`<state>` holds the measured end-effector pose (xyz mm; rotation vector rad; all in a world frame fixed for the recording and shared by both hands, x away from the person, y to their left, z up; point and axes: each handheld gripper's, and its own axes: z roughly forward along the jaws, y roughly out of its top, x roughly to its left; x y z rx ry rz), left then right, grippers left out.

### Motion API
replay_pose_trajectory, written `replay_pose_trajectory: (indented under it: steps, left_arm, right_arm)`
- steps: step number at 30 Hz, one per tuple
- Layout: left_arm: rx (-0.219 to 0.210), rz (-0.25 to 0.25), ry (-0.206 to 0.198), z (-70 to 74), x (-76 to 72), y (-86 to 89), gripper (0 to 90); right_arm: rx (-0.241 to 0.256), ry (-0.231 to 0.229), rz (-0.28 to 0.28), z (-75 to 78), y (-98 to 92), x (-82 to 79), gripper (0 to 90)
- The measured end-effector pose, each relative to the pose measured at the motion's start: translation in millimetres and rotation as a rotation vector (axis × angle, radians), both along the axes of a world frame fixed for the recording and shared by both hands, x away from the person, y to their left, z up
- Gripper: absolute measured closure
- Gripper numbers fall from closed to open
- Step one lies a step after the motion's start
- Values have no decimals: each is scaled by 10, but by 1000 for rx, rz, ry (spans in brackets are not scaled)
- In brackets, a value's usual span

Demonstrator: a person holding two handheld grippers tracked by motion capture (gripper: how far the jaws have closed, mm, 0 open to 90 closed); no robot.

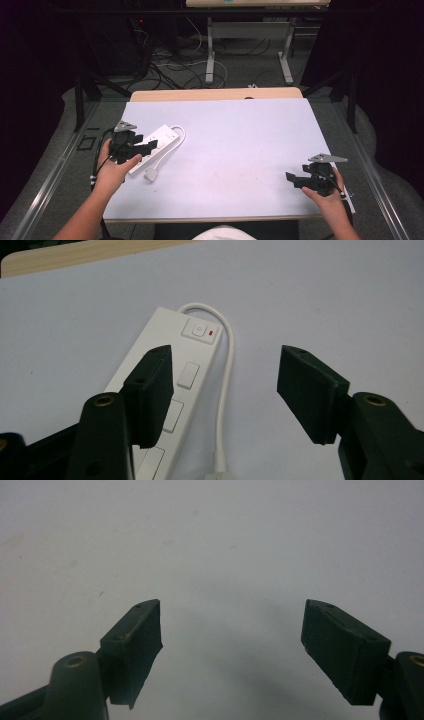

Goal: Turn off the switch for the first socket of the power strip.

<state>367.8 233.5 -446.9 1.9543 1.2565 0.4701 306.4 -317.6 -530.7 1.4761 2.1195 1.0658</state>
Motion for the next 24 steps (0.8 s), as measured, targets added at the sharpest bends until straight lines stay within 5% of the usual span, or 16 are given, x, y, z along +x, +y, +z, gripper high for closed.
replay_pose_trajectory:
  steps: [9,24]
  left_arm:
    - [67,7,31,56,108,20,479]
    - [67,48,87,81,273,32,594]
  right_arm:
    - [4,-2,4,-3,3,2,237]
    - [11,2,1,-6,2,4,237]
